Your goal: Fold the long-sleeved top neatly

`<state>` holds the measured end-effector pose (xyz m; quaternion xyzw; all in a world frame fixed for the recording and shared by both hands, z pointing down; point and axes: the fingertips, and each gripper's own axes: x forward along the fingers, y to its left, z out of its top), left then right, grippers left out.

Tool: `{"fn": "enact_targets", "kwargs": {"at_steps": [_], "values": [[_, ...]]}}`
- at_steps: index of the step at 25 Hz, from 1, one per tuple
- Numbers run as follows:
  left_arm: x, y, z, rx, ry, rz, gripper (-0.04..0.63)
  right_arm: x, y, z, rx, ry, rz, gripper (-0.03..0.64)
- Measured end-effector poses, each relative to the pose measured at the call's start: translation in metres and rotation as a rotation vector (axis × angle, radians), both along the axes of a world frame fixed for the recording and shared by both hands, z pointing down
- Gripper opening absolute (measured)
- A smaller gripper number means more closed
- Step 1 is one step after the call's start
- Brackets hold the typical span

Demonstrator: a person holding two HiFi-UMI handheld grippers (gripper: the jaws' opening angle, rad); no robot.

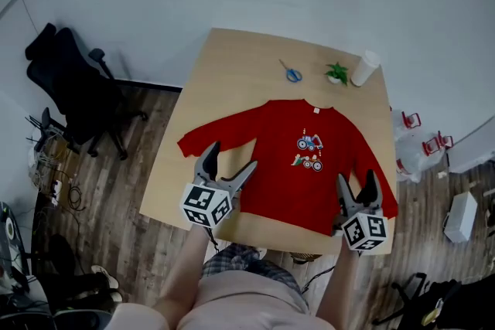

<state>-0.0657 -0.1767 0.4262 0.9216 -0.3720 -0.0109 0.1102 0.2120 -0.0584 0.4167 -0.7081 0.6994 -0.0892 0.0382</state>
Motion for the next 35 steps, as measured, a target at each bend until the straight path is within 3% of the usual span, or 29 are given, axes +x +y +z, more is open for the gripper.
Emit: {"fn": "enact_targets", "kwargs": {"at_steps": [8, 20, 29, 35], "values": [[-0.057, -0.034, 0.018, -0.032, -0.041, -0.159, 0.439, -0.058, -0.085, 0.010, -0.027, -0.002, -0.190, 0.417], [-0.136, -0.095, 0.079, -0.176, -0.090, -0.413, 0.439, -0.171, -0.203, 0.048, -0.111, 0.033, -0.472, 0.408], [-0.176, -0.121, 0.157, -0.383, -0.148, -0.597, 0.437, -0.232, -0.238, 0.095, -0.204, 0.049, -0.608, 0.403], [-0.185, -0.121, 0.204, -0.524, -0.212, -0.642, 0.421, -0.239, -0.237, 0.115, -0.245, 0.068, -0.622, 0.390]]}}
